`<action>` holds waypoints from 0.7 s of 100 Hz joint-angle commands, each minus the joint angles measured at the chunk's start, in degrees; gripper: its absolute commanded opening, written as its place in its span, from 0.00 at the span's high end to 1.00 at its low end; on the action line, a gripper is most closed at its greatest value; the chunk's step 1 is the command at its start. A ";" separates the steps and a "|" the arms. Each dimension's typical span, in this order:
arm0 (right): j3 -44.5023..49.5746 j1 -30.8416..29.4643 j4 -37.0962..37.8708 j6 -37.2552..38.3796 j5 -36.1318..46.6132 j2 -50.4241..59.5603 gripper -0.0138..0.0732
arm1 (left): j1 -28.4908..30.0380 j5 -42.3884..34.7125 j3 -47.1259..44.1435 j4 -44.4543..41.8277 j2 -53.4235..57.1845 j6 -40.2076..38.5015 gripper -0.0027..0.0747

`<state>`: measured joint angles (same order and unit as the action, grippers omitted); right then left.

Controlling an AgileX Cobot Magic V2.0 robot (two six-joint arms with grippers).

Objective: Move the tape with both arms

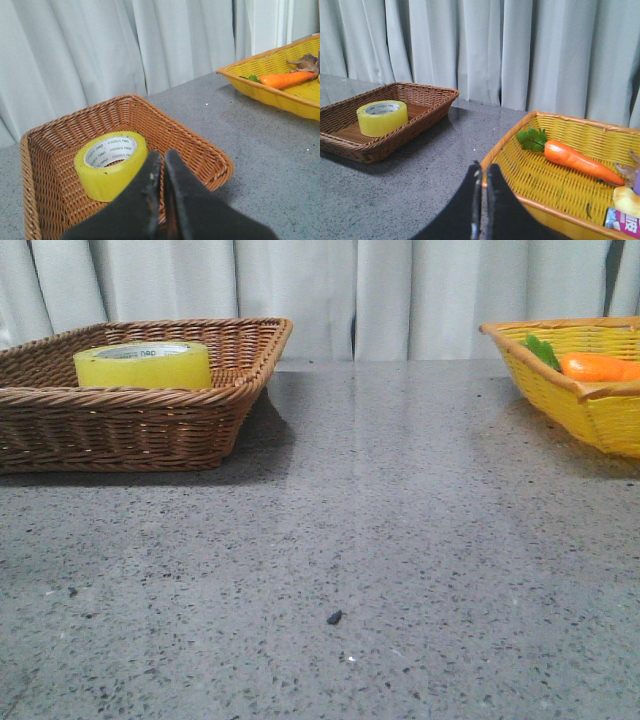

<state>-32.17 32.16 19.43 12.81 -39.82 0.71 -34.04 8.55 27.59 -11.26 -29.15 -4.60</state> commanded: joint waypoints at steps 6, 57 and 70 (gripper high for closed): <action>-1.06 -0.20 1.14 -0.36 4.58 -1.77 0.92 | 0.00 -4.55 1.50 4.70 -0.09 -0.73 0.99; -1.06 -0.20 1.14 -0.36 4.58 -1.77 0.92 | 1.58 -4.66 0.72 2.40 2.11 0.03 0.99; -1.06 -0.20 1.14 -0.36 4.58 -1.77 0.92 | 8.98 -4.88 -3.89 -4.14 8.42 0.02 0.99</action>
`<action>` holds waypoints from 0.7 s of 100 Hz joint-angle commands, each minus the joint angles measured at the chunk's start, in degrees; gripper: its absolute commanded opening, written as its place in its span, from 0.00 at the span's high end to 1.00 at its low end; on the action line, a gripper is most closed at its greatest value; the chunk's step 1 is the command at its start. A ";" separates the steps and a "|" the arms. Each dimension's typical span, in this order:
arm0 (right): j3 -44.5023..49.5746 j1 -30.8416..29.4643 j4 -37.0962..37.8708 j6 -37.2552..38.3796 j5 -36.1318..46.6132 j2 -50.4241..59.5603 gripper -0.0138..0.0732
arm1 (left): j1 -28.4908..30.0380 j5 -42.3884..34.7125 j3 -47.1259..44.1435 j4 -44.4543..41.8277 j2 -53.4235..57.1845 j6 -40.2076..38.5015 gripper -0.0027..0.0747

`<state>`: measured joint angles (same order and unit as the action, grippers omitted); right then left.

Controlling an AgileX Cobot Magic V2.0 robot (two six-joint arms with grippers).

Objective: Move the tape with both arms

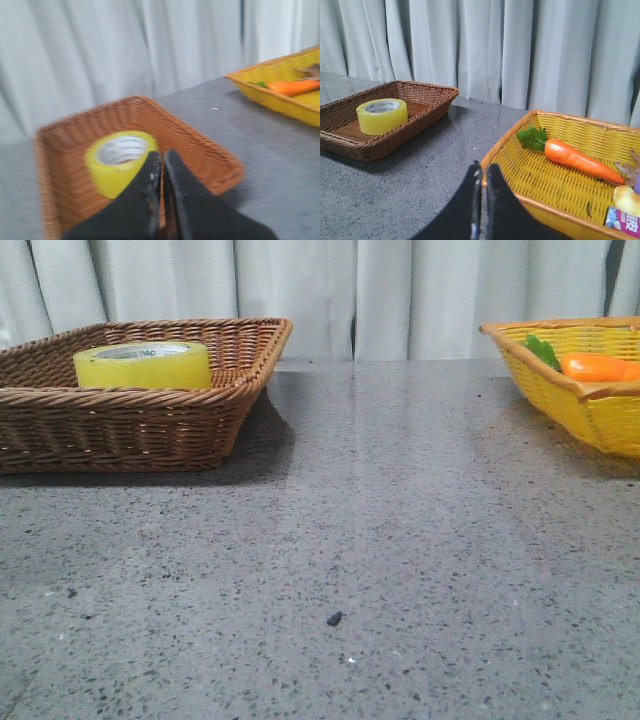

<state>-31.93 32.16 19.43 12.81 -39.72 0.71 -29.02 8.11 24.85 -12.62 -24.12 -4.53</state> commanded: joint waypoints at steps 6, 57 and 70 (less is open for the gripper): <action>-1.30 -0.20 1.14 -0.36 4.49 -1.77 0.92 | 8.17 -4.57 -5.32 -1.72 8.04 -0.53 0.99; -1.30 -0.20 1.14 -0.36 4.49 -1.77 0.92 | 20.08 3.07 -25.49 16.05 26.18 -0.81 0.99; -1.30 -0.20 1.14 -0.36 4.49 -1.77 0.92 | 20.08 8.57 -25.49 18.03 26.18 -0.81 0.99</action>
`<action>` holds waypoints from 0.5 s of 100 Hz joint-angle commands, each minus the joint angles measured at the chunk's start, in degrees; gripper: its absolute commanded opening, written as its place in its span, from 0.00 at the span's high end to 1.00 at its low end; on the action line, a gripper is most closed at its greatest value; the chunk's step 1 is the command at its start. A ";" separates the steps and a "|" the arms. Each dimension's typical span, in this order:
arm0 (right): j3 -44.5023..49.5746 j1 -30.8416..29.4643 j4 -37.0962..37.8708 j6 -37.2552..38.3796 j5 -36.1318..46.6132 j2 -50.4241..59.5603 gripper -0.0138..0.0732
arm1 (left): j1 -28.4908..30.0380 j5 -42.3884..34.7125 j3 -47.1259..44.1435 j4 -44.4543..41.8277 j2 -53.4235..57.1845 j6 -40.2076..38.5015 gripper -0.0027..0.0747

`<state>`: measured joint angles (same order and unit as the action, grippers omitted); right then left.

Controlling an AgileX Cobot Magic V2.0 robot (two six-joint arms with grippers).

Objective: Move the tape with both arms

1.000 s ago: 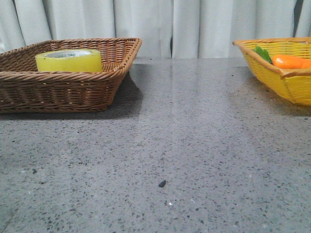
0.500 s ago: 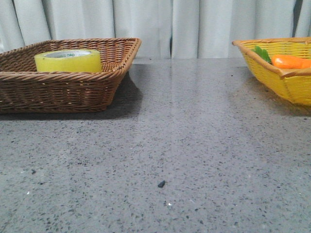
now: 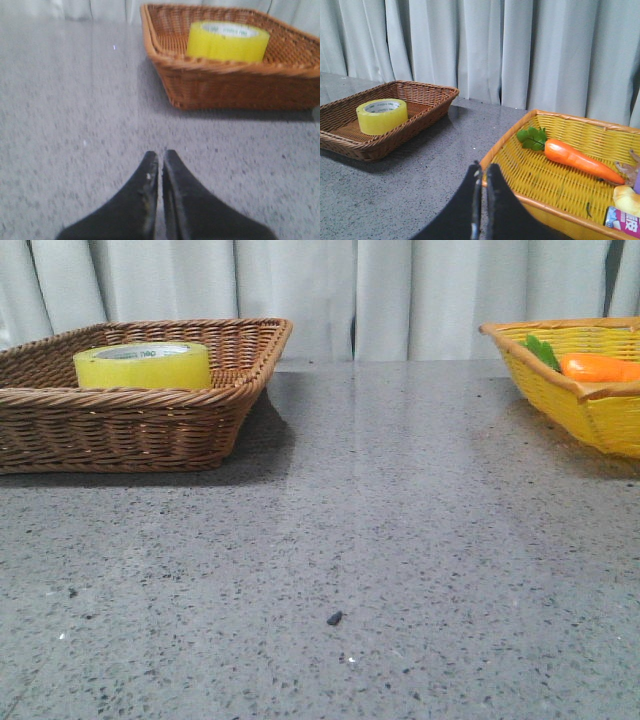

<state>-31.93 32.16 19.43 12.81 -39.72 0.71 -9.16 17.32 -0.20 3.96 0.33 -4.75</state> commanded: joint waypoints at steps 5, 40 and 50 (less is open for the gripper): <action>-1.30 -0.20 1.14 -0.36 4.49 -1.77 0.92 | 0.22 -0.03 -0.44 1.45 1.74 -0.59 0.99; -1.30 -0.20 1.14 -0.36 4.49 -1.77 0.92 | 0.22 -0.16 -0.44 1.45 1.74 -0.59 0.99; -1.30 -0.20 1.14 -0.36 4.49 -1.77 0.92 | 0.22 -0.16 -0.44 1.45 1.74 -0.59 0.99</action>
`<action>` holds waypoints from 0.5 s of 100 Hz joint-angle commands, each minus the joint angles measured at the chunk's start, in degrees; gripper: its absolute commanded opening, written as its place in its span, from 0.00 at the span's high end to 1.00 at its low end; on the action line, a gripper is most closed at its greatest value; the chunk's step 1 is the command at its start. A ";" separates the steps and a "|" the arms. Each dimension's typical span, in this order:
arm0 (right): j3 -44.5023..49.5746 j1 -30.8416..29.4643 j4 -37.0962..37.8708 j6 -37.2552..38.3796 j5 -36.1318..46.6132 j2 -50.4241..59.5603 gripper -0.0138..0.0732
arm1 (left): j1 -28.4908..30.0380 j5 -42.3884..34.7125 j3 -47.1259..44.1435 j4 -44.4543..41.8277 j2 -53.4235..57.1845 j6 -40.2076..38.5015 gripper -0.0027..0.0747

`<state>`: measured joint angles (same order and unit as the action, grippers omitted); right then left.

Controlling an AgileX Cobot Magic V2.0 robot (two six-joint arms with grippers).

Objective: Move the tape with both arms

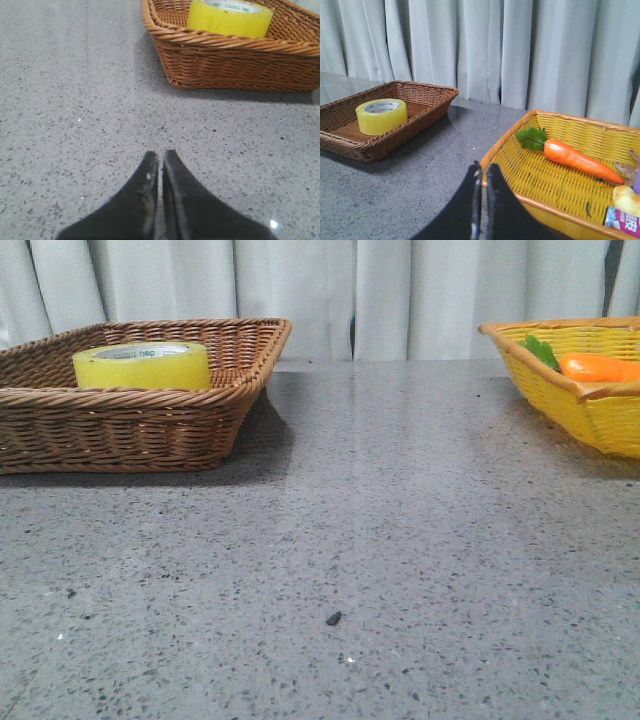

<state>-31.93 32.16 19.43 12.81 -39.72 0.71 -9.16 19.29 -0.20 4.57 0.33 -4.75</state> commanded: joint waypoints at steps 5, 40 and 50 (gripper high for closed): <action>-1.30 -0.20 1.14 -0.36 4.49 -1.77 0.92 | 0.22 -2.12 -0.44 0.84 1.74 -0.59 0.99; 5.26 -3.48 4.34 -0.36 4.47 -1.77 0.92 | 0.22 -2.12 -0.44 0.84 1.74 -0.59 0.99; 11.86 -8.67 2.04 -0.26 12.12 -1.77 0.92 | 0.22 -2.12 -0.44 0.84 1.74 -0.59 0.99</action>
<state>-24.02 27.59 21.34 12.81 -38.27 0.71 -9.16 19.29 -0.20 4.61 0.33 -4.75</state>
